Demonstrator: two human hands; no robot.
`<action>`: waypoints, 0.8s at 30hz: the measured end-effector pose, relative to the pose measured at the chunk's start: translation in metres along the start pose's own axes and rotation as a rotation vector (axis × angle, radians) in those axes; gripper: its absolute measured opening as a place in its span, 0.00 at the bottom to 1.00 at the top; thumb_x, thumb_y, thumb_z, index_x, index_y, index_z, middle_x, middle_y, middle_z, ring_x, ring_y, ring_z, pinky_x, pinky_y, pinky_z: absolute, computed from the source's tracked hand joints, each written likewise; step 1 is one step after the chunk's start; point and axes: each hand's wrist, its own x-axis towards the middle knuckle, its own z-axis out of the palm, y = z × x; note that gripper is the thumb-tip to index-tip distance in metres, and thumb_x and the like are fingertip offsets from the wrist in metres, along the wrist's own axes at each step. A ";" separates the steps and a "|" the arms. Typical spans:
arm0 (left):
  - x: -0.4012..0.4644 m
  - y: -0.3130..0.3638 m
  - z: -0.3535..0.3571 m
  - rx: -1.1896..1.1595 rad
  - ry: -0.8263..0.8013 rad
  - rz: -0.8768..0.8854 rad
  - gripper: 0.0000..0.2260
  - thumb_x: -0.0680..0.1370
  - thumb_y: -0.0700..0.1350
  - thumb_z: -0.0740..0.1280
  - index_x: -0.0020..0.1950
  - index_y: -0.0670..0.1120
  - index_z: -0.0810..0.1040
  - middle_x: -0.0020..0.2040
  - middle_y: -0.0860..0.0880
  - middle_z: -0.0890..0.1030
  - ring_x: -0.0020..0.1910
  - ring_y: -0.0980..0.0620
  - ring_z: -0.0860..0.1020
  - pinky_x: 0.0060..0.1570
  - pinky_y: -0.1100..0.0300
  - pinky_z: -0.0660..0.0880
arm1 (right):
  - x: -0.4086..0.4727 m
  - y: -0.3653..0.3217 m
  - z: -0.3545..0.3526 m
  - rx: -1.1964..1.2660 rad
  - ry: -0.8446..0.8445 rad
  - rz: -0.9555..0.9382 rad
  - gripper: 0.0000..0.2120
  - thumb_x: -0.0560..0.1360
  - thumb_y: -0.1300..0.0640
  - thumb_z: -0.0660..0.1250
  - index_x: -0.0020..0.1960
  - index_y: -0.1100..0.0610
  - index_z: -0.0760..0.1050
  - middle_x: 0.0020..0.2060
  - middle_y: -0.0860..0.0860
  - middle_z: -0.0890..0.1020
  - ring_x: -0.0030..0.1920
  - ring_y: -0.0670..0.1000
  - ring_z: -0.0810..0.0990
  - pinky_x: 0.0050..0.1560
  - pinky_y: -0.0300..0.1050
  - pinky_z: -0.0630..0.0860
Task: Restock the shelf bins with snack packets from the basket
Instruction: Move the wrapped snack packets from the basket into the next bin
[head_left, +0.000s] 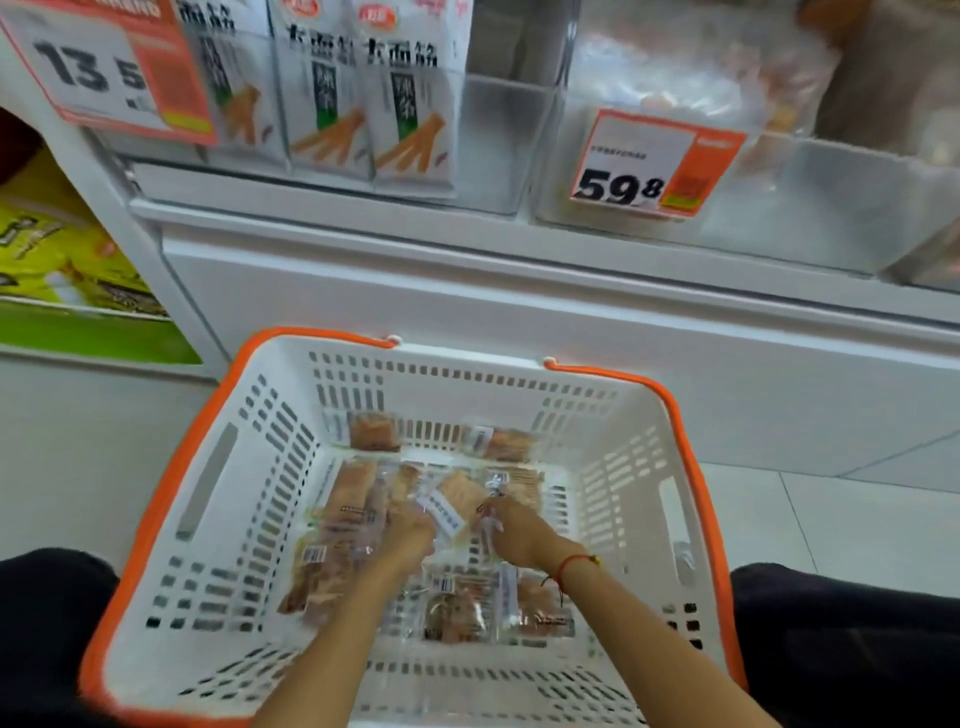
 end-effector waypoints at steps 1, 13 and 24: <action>0.005 -0.001 0.005 -0.049 -0.018 -0.022 0.07 0.81 0.36 0.58 0.54 0.45 0.71 0.47 0.44 0.76 0.42 0.49 0.73 0.38 0.60 0.69 | 0.006 0.002 0.003 -0.007 0.019 -0.018 0.23 0.77 0.62 0.56 0.72 0.57 0.63 0.71 0.56 0.65 0.70 0.61 0.65 0.68 0.54 0.66; 0.014 -0.007 0.018 -0.160 0.196 0.015 0.12 0.79 0.46 0.65 0.58 0.41 0.77 0.46 0.47 0.75 0.43 0.50 0.73 0.41 0.59 0.73 | 0.025 0.003 0.034 0.090 0.263 0.070 0.12 0.79 0.51 0.57 0.55 0.51 0.77 0.57 0.49 0.77 0.59 0.55 0.75 0.60 0.51 0.72; -0.010 0.015 -0.003 -0.226 0.042 0.235 0.07 0.79 0.44 0.64 0.56 0.44 0.71 0.55 0.50 0.72 0.56 0.52 0.72 0.60 0.54 0.73 | -0.002 0.001 -0.007 0.910 0.239 0.224 0.40 0.69 0.45 0.74 0.70 0.64 0.61 0.59 0.55 0.77 0.58 0.53 0.77 0.50 0.45 0.74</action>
